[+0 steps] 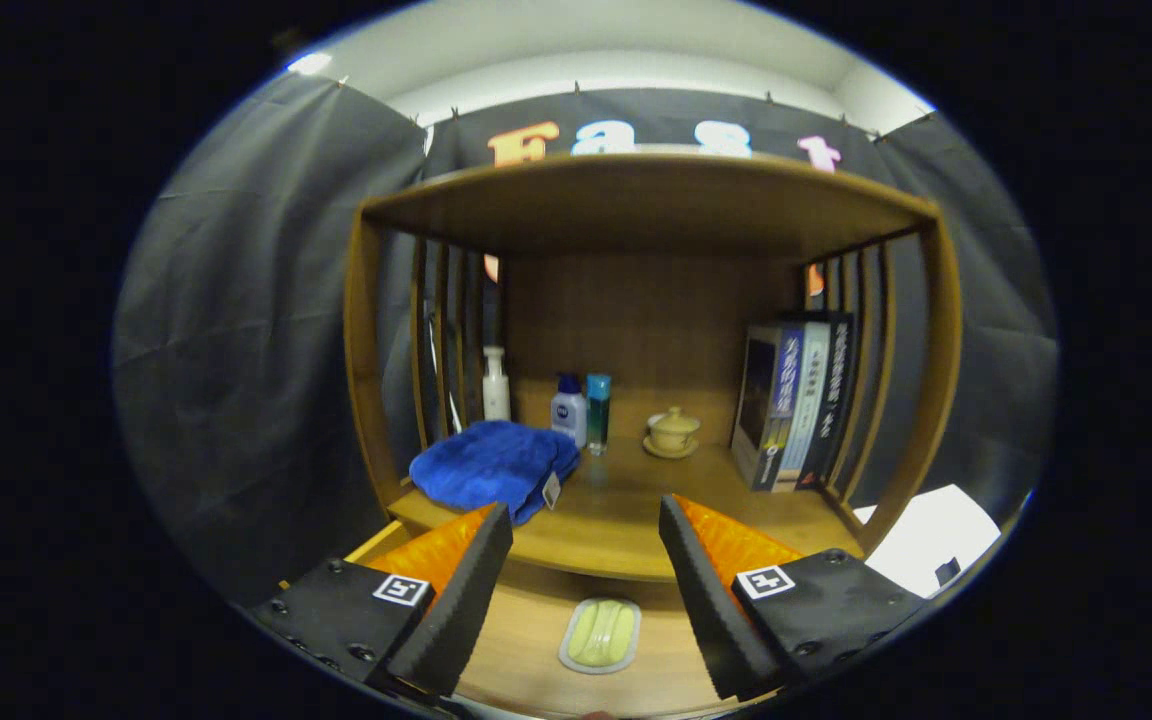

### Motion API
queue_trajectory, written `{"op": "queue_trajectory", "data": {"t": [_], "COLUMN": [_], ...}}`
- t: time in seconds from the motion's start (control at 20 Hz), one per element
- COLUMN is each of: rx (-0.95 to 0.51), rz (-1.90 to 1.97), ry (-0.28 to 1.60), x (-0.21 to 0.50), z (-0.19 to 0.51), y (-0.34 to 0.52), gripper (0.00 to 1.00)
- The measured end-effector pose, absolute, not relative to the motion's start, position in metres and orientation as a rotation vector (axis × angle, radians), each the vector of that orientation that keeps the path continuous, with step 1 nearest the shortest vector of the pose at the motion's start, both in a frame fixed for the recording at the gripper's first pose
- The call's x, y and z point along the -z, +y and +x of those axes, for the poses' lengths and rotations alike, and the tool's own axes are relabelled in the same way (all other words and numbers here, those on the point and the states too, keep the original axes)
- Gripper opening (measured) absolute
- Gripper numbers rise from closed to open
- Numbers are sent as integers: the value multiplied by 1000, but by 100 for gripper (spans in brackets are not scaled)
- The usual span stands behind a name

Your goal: Pull open the drawer, take out the items inside it, and place them on the countertop above the cabinet.

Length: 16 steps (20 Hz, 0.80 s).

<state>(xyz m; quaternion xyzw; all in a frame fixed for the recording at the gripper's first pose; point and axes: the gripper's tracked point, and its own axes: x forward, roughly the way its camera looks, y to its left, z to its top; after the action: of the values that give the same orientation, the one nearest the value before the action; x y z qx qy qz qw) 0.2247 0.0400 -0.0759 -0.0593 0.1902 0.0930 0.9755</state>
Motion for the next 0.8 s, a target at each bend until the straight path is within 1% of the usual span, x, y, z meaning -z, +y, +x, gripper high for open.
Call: {"op": "queue_trajectory", "data": {"t": [0.15, 0.3, 0.4, 0.5, 0.65, 0.8], "rx": [-167, -108, -83, -79, -55, -28], "rz": [-100, -90, -71, -106, -87, -73], "ry": [602, 806, 913, 985, 1073, 1126], "x": [152, 211, 233, 249, 274, 280], "z": [253, 250, 249, 248, 244, 243], "y": [32, 13, 12, 6, 5, -1], "gripper": [97, 96, 96, 96, 85, 84]}}
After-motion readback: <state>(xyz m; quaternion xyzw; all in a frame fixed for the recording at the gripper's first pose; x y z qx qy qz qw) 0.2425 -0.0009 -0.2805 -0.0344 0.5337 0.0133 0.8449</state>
